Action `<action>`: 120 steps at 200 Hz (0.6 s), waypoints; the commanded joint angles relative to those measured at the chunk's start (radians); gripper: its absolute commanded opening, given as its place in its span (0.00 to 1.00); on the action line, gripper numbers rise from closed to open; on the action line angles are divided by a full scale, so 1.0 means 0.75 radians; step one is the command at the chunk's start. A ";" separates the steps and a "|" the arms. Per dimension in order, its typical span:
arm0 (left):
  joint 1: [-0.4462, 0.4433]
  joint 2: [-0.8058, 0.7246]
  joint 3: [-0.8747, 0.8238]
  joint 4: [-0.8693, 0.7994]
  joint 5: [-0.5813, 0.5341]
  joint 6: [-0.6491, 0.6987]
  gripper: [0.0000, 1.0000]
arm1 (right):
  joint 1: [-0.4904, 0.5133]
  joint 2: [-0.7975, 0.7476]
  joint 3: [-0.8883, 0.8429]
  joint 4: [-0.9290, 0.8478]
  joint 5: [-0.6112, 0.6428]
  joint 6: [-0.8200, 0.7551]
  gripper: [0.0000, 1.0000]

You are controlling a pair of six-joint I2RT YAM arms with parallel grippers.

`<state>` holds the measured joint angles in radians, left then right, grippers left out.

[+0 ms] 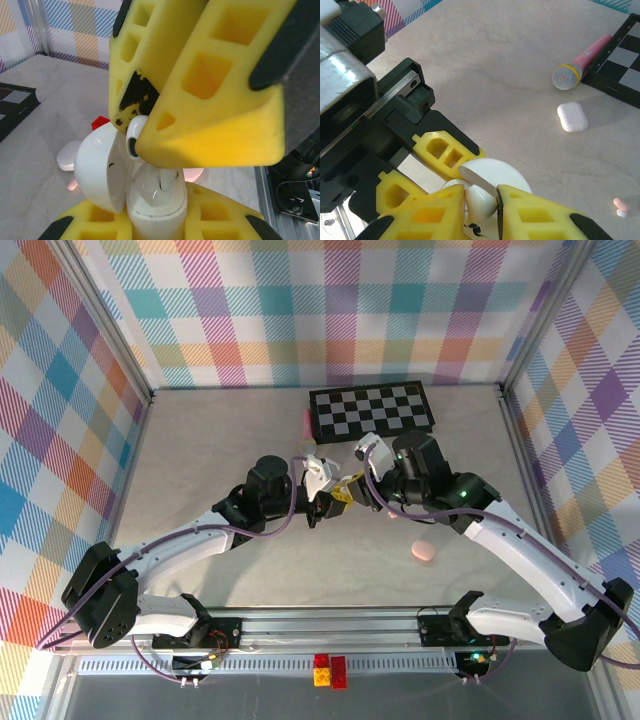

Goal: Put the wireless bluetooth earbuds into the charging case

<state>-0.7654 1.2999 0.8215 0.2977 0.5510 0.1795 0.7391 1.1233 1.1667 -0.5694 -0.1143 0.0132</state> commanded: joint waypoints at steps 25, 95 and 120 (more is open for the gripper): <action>-0.016 -0.045 0.031 0.086 0.045 -0.012 0.04 | 0.000 -0.056 -0.014 0.013 -0.033 0.011 0.26; 0.000 -0.056 -0.009 0.098 0.030 -0.006 0.04 | -0.001 -0.099 -0.033 0.072 -0.064 0.061 0.27; 0.020 -0.073 -0.020 0.078 0.038 0.021 0.04 | -0.023 -0.143 -0.040 0.116 -0.090 0.116 0.36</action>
<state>-0.7628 1.2846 0.8200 0.3214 0.5606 0.1738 0.7380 1.0634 1.1397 -0.5507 -0.1436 0.0586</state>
